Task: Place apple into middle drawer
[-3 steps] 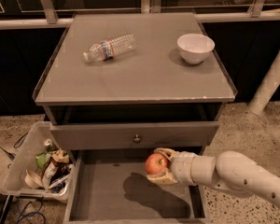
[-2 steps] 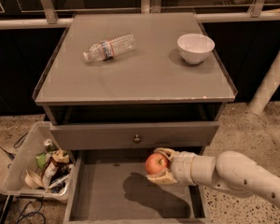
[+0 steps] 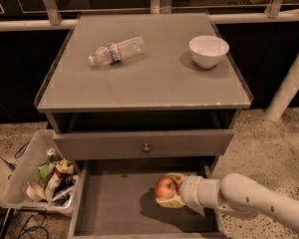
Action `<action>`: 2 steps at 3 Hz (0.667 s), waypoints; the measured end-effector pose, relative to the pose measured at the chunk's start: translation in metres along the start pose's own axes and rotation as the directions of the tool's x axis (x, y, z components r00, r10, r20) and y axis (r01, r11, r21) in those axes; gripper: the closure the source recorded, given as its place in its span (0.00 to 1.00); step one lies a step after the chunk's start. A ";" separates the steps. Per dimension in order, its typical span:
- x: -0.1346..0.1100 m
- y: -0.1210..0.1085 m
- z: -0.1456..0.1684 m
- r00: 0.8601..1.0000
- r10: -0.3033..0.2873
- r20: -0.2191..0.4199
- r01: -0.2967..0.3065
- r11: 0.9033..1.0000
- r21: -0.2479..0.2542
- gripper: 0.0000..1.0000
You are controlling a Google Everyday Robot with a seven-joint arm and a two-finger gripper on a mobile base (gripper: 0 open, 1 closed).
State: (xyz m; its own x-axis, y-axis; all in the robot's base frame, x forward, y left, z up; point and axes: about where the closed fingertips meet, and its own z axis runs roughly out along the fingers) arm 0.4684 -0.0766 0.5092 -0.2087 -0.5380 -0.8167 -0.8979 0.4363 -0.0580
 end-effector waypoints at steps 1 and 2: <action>0.038 0.003 0.025 0.998 0.066 -0.003 -0.066 0.998 0.000 1.00; 0.059 -0.004 0.046 0.996 0.090 0.002 -0.090 0.996 0.021 1.00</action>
Offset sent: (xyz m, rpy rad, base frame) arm 0.0233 -0.0034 -0.1089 0.0385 0.0549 -0.1130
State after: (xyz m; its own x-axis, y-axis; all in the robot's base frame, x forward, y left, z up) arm 0.4777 -0.0771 0.4349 -0.2875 -0.4953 -0.8197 -0.8674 0.4976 0.0036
